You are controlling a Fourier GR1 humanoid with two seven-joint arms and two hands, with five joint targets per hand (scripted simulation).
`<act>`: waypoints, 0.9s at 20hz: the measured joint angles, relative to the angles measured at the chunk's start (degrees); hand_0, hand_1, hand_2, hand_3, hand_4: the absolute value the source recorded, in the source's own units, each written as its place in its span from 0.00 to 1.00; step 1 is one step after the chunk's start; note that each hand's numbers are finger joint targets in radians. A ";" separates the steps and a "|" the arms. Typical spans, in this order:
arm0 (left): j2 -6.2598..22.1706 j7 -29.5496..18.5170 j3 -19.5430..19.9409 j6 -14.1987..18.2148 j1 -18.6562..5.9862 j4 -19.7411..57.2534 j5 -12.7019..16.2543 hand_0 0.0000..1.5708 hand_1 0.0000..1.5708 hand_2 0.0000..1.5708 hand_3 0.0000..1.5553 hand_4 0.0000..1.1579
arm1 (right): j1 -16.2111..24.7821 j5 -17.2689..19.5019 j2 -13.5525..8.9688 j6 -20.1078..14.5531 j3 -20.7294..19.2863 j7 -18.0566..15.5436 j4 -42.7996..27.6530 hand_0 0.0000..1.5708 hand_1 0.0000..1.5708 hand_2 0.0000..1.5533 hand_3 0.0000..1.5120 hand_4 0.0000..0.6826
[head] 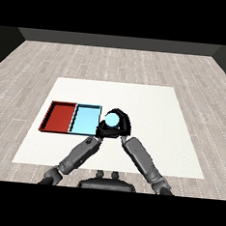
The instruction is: Pick the blue can and put it in the blue box
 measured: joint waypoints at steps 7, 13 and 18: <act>0.46 -8.26 -2.72 0.49 -2.27 4.92 9.87 1.00 1.00 1.00 0.97 0.86 | -0.28 -2.11 -0.21 -0.09 -0.23 -0.97 0.10 0.91 0.91 0.93 0.92 0.89; 0.70 -11.82 -3.41 1.67 -1.38 5.92 9.73 1.00 1.00 1.00 0.99 0.90 | 1.25 -4.32 0.02 1.02 0.81 -2.58 -0.60 0.52 0.52 0.60 0.41 0.05; 0.33 -14.75 -2.46 1.12 -1.86 7.01 9.32 1.00 1.00 1.00 0.99 0.97 | 1.48 -1.33 -0.55 2.94 1.27 0.72 -1.12 0.00 0.00 0.00 0.00 0.00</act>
